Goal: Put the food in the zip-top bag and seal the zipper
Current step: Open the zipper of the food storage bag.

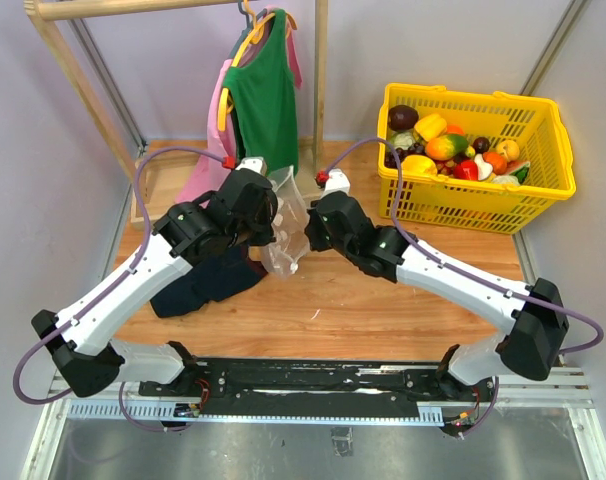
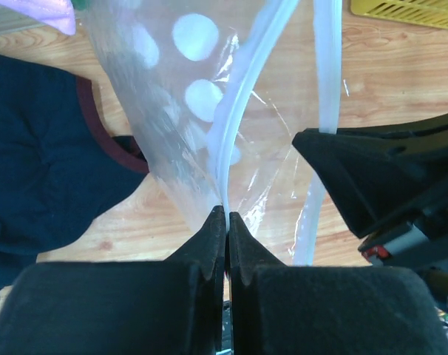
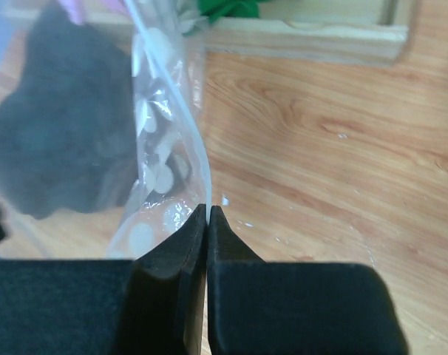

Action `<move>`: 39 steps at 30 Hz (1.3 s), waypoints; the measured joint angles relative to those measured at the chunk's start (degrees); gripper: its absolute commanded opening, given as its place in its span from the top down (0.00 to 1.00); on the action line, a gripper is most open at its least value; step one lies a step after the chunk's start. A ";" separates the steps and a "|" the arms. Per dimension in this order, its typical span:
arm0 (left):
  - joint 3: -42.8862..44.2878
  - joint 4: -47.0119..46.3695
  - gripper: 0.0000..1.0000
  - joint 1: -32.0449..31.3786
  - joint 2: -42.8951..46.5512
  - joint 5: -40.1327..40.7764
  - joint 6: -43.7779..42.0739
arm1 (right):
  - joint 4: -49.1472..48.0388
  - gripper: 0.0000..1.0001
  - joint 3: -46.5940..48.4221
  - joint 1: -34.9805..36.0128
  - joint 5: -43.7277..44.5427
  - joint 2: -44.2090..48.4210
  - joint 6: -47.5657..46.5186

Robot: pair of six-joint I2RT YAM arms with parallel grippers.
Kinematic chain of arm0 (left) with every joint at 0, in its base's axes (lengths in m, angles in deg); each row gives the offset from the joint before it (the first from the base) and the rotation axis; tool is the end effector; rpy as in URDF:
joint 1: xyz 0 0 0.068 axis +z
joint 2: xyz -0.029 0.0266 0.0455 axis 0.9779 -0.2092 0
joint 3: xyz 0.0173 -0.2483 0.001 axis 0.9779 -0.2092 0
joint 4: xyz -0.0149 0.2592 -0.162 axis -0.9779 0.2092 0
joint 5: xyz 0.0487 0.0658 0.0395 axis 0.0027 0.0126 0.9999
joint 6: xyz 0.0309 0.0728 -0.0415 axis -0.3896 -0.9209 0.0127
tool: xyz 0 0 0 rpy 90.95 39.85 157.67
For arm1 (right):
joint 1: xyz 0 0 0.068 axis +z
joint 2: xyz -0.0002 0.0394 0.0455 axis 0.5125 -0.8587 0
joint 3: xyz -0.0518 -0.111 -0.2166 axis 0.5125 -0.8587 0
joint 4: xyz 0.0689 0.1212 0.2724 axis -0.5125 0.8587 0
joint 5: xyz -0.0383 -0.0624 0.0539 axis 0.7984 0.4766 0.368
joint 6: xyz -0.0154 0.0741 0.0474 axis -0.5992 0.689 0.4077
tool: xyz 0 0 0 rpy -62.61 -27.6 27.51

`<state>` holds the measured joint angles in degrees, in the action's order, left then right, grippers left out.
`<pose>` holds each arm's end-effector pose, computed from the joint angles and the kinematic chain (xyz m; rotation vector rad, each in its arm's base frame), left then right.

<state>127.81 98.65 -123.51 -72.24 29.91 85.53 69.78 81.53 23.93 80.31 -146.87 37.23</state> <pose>0.2501 -0.2181 0.3531 0.0434 2.3077 -0.3423 0.2622 0.3322 0.2937 -0.2388 2.0152 0.6836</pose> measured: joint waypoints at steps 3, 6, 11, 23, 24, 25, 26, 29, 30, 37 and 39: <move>0.00 0.35 1.00 0.00 0.00 0.02 -0.37 | 1.03 0.99 -2.80 -1.18 0.22 0.63 0.83; -0.02 0.48 1.00 0.00 -0.15 -0.02 -0.70 | 2.36 0.99 -4.72 -1.55 0.22 1.09 1.38; 1.92 2.19 1.00 0.00 -3.17 0.00 -2.62 | 2.78 0.99 -5.95 -1.55 -1.07 1.38 2.49; 12.13 1.84 0.99 -0.02 -12.35 1.42 -10.34 | 1.31 0.95 -9.77 -2.67 -4.22 3.06 5.42; 9.66 0.96 1.00 -0.02 -12.46 1.16 -10.69 | 1.11 0.94 -11.13 -3.02 -4.11 3.58 5.73; 7.30 0.17 1.00 -0.02 -12.66 0.81 -10.93 | 0.90 0.94 -12.70 -3.54 -4.00 4.15 6.05; 4.72 -0.90 1.00 -0.04 -12.90 0.42 -11.30 | 0.52 0.93 -14.62 -4.15 -3.98 4.81 6.58; -0.17 -3.63 1.00 -0.04 -13.29 -1.18 -12.15 | -1.16 0.85 -19.41 -5.95 -4.11 6.58 7.91; -1.03 -4.59 1.00 -0.04 -13.29 -1.88 -12.41 | -1.88 0.82 -20.85 -6.58 -4.24 7.23 8.44; -2.82 -12.31 1.00 -0.11 -13.29 -7.43 -14.10 | -8.35 0.56 -24.02 -8.66 -6.03 8.90 10.47; -2.82 -13.73 1.00 -0.11 -13.29 -8.59 -14.27 | -10.43 0.53 -24.02 -8.83 -6.78 9.11 10.47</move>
<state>124.99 84.92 -123.62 -85.53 21.32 71.26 59.36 57.51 15.10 73.54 -137.76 47.70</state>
